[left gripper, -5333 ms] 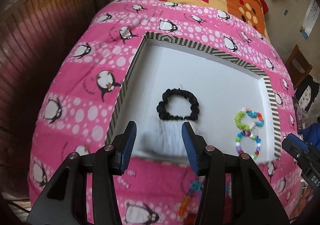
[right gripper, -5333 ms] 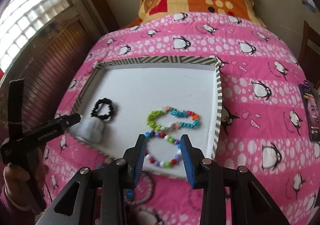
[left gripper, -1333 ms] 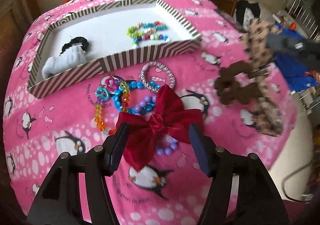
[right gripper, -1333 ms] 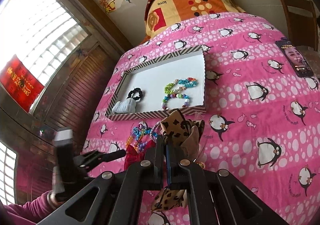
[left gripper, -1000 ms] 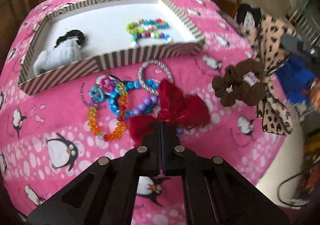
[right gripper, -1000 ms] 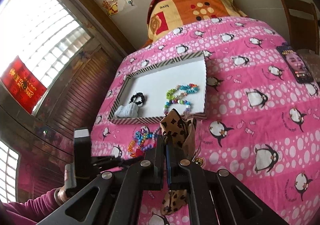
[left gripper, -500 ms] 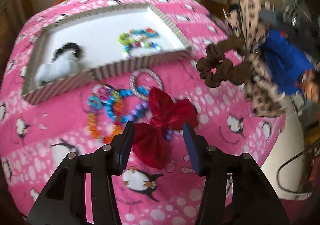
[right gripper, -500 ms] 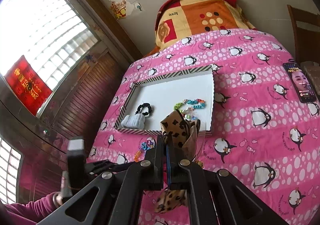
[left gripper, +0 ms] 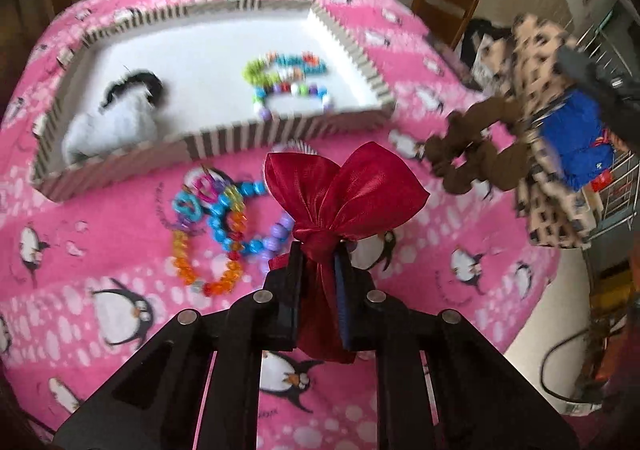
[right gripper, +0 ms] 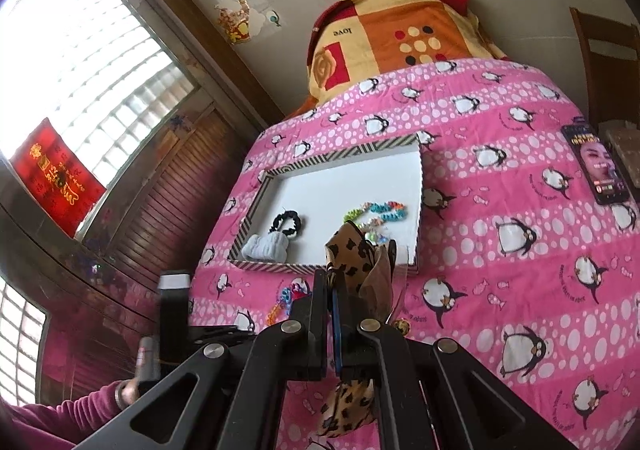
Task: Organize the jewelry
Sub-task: 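Lift the red bow and leopard bow with brown scrunchie toward the box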
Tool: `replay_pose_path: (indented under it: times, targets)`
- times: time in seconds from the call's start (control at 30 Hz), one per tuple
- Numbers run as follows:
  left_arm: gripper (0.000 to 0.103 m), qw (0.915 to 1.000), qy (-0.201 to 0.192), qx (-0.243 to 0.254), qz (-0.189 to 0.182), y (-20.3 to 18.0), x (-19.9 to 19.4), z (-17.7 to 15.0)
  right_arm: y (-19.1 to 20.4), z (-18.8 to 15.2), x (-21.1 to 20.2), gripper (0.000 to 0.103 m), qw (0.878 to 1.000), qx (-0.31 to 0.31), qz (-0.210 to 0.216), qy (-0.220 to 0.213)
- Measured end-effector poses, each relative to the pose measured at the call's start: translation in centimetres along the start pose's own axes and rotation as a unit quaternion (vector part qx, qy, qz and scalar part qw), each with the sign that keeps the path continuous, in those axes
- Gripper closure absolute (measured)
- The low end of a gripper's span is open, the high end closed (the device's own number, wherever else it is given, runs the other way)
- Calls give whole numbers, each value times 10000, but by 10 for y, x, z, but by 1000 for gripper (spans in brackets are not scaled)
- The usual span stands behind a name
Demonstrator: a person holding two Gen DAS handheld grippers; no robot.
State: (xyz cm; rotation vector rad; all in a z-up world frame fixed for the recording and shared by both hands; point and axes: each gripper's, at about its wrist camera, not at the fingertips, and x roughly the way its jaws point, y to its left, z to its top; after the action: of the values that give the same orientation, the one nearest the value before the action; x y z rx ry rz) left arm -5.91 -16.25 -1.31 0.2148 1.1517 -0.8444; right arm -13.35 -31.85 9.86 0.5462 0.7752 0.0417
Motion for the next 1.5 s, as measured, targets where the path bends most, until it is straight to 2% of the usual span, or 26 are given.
replay_pose_path:
  times: [0.23, 0.37, 0.57, 0.7, 0.87, 0.97, 1.13, 1.17, 1.2, 1.23, 1.27, 1.33, 1.37, 1.4, 1.43, 1.47, 1.5]
  targets:
    - [90, 9985, -416, -265, -230, 13, -41, 19, 19, 24, 5, 102, 9995, -283, 69, -93]
    - [90, 9972, -646, -367, -73, 25, -58, 36, 32, 44, 16, 102, 9988, -470, 119, -111]
    - [90, 9956, -695, -633, -16, 49, -63, 60, 48, 70, 38, 102, 9976, -657, 213, -81]
    - [90, 9946, -709, -746, -92, 60, -69, 61, 55, 80, 47, 102, 9965, -765, 341, -39]
    - [90, 9943, -480, -762, -577, 62, -70, 46, 56, 81, 53, 102, 9964, -731, 431, 17]
    - [90, 9899, -140, -998, -994, 68, -60, 30, 57, 79, 56, 102, 9964, -709, 460, 44]
    - [90, 9818, 17, -1313, -1375, 79, -60, 11, 60, 75, 54, 102, 9966, -683, 452, 13]
    - [90, 9828, 90, -1337, -1270, 80, -57, 6, 60, 74, 53, 102, 9967, -669, 459, -3]
    - [90, 9887, 380, -1213, -794, 79, -47, -2, 60, 73, 52, 102, 9968, -656, 467, -20]
    - [90, 9912, 542, -1103, -490, 78, -41, -7, 60, 72, 52, 102, 9968, -646, 464, -26]
    - [90, 9907, 636, -1124, -418, 79, -39, -13, 60, 71, 52, 102, 9969, -637, 464, -25]
    - [90, 9869, 536, -1342, -715, 86, -47, -19, 61, 68, 50, 102, 9969, -619, 491, -45]
    - [90, 9896, 408, -1273, -539, 87, -50, -23, 61, 66, 49, 102, 9968, -613, 501, -54]
    - [90, 9926, 558, -1078, -73, 86, -44, -28, 62, 65, 49, 102, 9969, -596, 509, -51]
    - [91, 9912, 880, -964, 199, 87, -33, -35, 62, 64, 50, 102, 9969, -587, 519, -36]
    - [91, 9884, 1107, -1014, 238, 90, -27, -41, 63, 63, 51, 102, 9969, -582, 523, -14]
    - [91, 9857, 1178, -1203, 52, 96, -26, -48, 64, 62, 51, 102, 9969, -592, 523, -10]
